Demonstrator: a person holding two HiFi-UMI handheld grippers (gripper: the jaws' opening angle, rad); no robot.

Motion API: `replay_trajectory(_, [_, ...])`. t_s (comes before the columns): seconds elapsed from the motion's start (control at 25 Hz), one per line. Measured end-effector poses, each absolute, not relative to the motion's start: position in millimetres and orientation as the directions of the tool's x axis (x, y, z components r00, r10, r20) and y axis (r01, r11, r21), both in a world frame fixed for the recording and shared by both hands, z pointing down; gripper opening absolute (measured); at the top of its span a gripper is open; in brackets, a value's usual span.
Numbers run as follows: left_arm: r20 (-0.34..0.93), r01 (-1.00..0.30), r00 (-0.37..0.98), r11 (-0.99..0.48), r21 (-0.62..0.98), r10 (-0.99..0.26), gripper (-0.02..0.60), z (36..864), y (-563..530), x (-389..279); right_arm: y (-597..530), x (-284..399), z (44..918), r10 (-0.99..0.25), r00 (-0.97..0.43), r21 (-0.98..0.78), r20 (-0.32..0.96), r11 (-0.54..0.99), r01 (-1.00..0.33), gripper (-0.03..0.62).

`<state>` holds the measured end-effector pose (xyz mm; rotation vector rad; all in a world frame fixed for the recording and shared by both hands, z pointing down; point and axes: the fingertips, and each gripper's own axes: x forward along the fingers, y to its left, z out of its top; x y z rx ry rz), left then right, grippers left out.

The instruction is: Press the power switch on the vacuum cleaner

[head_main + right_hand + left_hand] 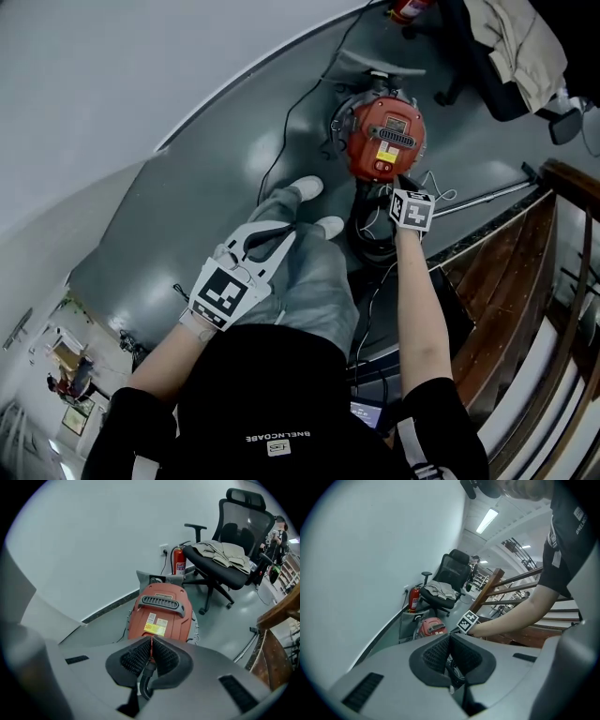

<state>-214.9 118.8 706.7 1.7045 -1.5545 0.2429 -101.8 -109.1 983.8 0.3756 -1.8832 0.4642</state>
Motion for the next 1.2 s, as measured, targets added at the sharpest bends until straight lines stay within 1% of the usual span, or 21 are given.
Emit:
replay_trajectory(0.16, [0.635,-0.9,0.219,0.099,0.425,-0.741,0.015,724.2,121.3,-219.7,-105.3,-108.7,1015.9,-0.015,-0.313,-0.141,0.95,0.872,-0.469,0.029])
replay_trajectory(0.48, [0.659,-0.89,0.215,0.134,0.437,-0.721,0.015,750.4,131.2,-219.6,-111.2,-107.9,1057.9,-0.029,-0.277,-0.113,0.96,0.868,-0.484,0.029])
replay_trajectory(0.8, [0.669,-0.879,0.218,0.154,0.451,-0.711,0.015,770.4,133.6,-218.1,-117.2,-104.8,1071.8,-0.034,-0.255,-0.1,0.966,0.863,-0.495,0.029])
replay_trajectory(1.2, [0.677,-0.884,0.218,0.152,0.442,-0.703,0.015,774.9,134.4,-210.4,-115.2,-103.2,1076.3,-0.01,-0.286,-0.132,0.958,0.872,-0.471,0.029])
